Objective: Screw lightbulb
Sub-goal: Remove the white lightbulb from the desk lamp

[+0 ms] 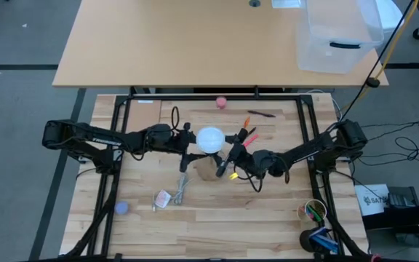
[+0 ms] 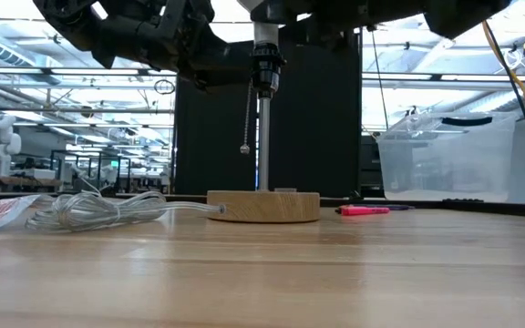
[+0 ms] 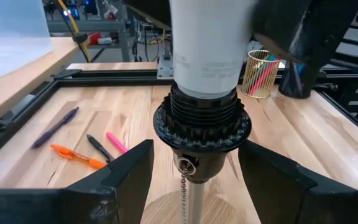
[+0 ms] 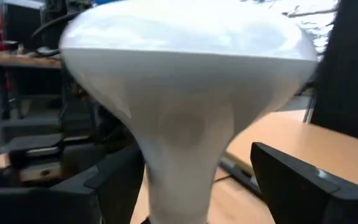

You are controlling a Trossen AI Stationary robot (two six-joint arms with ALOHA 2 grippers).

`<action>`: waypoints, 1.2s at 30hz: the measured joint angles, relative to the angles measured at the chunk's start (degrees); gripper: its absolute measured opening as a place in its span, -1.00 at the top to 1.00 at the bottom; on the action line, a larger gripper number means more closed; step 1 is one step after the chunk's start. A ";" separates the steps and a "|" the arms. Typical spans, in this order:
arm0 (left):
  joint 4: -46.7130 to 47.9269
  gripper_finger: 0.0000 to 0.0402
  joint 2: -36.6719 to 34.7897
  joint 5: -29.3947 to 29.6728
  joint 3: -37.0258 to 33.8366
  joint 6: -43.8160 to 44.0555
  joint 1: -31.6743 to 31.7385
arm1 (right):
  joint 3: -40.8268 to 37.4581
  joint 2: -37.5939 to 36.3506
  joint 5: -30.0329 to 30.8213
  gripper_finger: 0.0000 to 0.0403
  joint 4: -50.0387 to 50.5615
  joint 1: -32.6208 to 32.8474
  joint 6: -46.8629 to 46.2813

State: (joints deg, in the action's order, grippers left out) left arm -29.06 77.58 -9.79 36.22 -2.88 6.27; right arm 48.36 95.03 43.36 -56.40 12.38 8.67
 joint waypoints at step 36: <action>-0.09 -0.19 -0.09 -3.23 0.09 -0.66 -0.88 | -0.02 -5.34 -28.28 0.17 11.52 -8.04 -1.65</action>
State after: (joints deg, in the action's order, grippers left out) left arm -29.15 77.49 -13.02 36.32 -3.54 5.39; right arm 48.34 89.68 15.08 -44.87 4.34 7.02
